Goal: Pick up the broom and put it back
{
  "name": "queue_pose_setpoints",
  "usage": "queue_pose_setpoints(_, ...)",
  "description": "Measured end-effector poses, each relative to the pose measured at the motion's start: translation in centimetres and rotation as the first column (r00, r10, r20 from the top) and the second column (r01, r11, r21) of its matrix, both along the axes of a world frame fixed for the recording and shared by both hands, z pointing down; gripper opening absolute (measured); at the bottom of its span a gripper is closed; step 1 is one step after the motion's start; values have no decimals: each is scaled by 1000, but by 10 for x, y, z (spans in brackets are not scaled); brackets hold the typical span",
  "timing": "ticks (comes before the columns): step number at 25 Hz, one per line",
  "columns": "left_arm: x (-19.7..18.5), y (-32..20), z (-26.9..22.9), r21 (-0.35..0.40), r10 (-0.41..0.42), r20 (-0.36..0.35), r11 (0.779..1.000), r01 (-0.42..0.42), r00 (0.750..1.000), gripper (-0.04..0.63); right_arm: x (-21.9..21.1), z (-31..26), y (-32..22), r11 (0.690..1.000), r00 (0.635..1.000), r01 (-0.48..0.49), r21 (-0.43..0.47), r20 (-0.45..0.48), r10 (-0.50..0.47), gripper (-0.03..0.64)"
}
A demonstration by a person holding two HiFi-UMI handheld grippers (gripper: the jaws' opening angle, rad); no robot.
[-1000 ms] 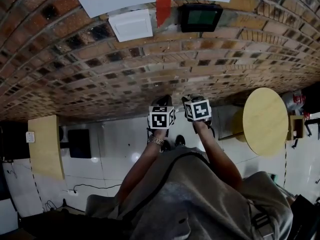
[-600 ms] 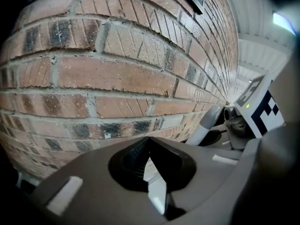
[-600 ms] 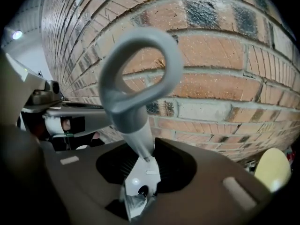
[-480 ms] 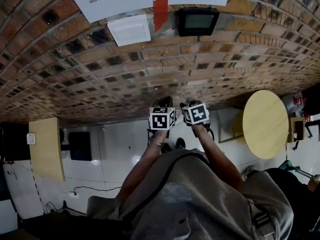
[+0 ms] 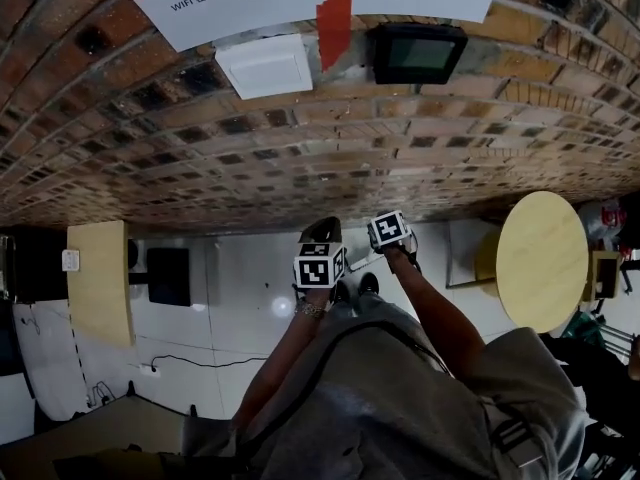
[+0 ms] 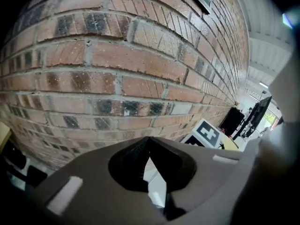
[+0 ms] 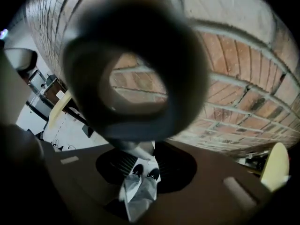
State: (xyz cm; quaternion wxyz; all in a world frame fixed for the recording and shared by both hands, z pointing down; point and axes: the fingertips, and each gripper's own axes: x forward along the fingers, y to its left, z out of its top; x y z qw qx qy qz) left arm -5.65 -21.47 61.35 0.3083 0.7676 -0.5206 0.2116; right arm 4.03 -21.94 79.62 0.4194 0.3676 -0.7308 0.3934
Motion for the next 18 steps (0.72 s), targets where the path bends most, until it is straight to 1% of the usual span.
queue_pose_setpoints(2,-10,9,7,-22,-26,14,999,26,1000,-31,0,17,-11,1000,1000,-7,-13,2,8,103)
queue_pose_setpoints(3,-16,14,11,-32,-38,21,999,39,999,-31,3,23,-21,1000,1000,-13,6,-7,13,104)
queue_pose_setpoints(6,-29,26,19,-57,-72,40,996,75,997,-31,9,29,-60,992,1000,-22,124,-19,25,104)
queue_pose_setpoints(10,-40,32,28,-80,-104,57,991,108,993,-31,4,33,-93,986,1000,-16,167,5,15,104)
queue_pose_setpoints(13,-39,34,28,-81,-111,57,990,115,992,-31,4,36,-99,986,1000,-28,163,3,28,107)
queue_pose_setpoints(14,-39,34,27,-79,-113,56,990,117,992,-31,5,37,-98,986,999,-30,163,-7,32,120)
queue_pose_setpoints(16,-39,35,26,-78,-119,57,989,123,991,-31,5,35,-93,985,999,-33,169,-20,37,166)
queue_pose_setpoints(18,-39,39,25,-78,-130,58,988,134,990,-31,6,30,-90,981,999,-39,191,-29,46,172)
